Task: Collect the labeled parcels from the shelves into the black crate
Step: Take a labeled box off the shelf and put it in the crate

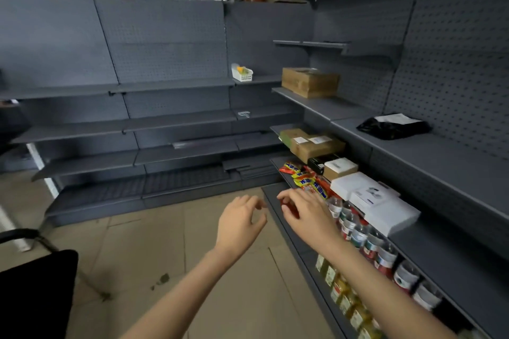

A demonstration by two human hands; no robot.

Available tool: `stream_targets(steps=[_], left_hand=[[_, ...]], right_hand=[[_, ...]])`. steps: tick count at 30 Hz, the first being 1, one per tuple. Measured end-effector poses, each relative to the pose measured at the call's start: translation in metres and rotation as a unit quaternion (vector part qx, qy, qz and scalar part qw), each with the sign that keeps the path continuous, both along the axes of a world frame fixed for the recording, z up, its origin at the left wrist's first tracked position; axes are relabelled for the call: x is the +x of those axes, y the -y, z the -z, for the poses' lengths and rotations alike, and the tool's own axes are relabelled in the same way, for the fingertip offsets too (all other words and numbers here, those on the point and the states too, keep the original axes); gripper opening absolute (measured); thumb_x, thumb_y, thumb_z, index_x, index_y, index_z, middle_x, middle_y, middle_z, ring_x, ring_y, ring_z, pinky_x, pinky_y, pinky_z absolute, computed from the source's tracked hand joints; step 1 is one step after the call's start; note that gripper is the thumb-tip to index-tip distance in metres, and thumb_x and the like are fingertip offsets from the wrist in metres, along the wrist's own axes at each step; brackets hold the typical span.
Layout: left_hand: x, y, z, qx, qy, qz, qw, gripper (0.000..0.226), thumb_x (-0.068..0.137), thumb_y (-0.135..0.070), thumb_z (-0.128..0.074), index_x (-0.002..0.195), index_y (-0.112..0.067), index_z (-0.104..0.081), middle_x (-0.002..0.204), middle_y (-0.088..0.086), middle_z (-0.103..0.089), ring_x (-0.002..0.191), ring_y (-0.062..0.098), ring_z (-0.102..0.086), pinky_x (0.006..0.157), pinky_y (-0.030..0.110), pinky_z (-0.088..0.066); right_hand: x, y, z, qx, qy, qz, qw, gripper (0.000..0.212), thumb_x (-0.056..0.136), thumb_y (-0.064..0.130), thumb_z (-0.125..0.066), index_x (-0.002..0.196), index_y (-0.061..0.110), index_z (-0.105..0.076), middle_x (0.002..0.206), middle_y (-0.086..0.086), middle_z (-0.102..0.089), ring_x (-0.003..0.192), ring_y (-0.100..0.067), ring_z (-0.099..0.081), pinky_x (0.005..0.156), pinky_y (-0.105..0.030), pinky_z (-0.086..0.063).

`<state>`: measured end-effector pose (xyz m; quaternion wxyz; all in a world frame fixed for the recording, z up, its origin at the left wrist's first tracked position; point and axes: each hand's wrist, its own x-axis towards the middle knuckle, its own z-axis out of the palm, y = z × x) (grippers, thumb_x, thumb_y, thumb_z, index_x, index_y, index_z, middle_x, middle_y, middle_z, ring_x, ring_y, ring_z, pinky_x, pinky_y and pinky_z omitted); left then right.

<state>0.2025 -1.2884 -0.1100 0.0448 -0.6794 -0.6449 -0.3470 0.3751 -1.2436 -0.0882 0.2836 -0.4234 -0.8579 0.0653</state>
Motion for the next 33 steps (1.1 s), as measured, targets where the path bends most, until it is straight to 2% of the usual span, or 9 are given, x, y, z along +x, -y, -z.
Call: stream_targets(steps=[4, 9, 15, 18, 25, 33], left_hand=[[-0.047, -0.065, -0.006, -0.003, 0.004, -0.029, 1.000, 0.009, 0.082, -0.028, -0.059, 0.090, -0.026, -0.060, 0.088, -0.014, -0.061, 0.084, 0.009, -0.052, 0.071, 0.021, -0.037], [-0.100, -0.140, -0.012, -0.004, -0.018, -0.049, 0.999, 0.008, 0.081, -0.029, -0.058, 0.089, -0.026, -0.059, 0.086, -0.013, -0.060, 0.082, 0.011, -0.053, 0.072, 0.026, -0.042], [-0.154, -0.212, -0.004, -0.016, -0.008, -0.083, 0.996, 0.008, 0.080, -0.024, -0.062, 0.088, -0.024, -0.060, 0.086, -0.012, -0.062, 0.082, 0.010, -0.051, 0.069, 0.017, -0.031], [-0.174, -0.248, 0.005, -0.029, 0.005, -0.089, 0.996, 0.009, 0.081, -0.024, -0.062, 0.089, -0.024, -0.061, 0.088, -0.012, -0.062, 0.084, 0.009, -0.052, 0.068, 0.017, -0.031], [-0.244, -0.393, 0.013, -0.040, 0.000, -0.051, 0.998, 0.007, 0.083, -0.026, -0.061, 0.089, -0.024, -0.060, 0.088, -0.012, -0.062, 0.084, 0.011, -0.052, 0.069, 0.024, -0.040], [-0.298, -0.578, 0.015, -0.067, 0.001, 0.039, 0.997, 0.006, 0.084, -0.026, -0.060, 0.090, -0.026, -0.059, 0.089, -0.012, -0.060, 0.086, 0.009, -0.052, 0.070, 0.024, -0.041]], right_hand=[[-0.045, -0.075, -0.003, 0.013, -0.001, -0.021, 1.000, 0.020, 0.093, 0.027, -0.052, 0.113, 0.029, -0.056, 0.103, 0.013, -0.058, 0.100, -0.008, -0.051, 0.090, -0.024, -0.030], [-0.100, -0.165, -0.009, 0.016, -0.008, -0.058, 0.998, 0.021, 0.093, 0.027, -0.053, 0.113, 0.029, -0.056, 0.104, 0.013, -0.058, 0.100, -0.007, -0.051, 0.093, -0.026, -0.034], [-0.158, -0.251, 0.011, -0.015, -0.012, -0.081, 0.996, 0.022, 0.092, 0.023, -0.054, 0.113, 0.025, -0.058, 0.107, 0.007, -0.060, 0.101, -0.013, -0.053, 0.090, -0.030, -0.036], [-0.181, -0.287, 0.025, -0.025, -0.005, -0.086, 0.996, 0.022, 0.092, 0.023, -0.055, 0.113, 0.024, -0.058, 0.109, 0.007, -0.059, 0.103, -0.013, -0.053, 0.093, -0.030, -0.034], [-0.236, -0.418, 0.040, -0.028, -0.014, -0.043, 0.999, 0.020, 0.090, 0.021, -0.057, 0.109, 0.024, -0.060, 0.100, 0.008, -0.061, 0.096, -0.013, -0.056, 0.087, -0.031, -0.036], [-0.278, -0.566, 0.044, -0.042, -0.033, 0.046, 0.998, 0.021, 0.088, 0.018, -0.058, 0.108, 0.021, -0.062, 0.099, 0.006, -0.061, 0.096, -0.015, -0.056, 0.085, -0.031, -0.034]])
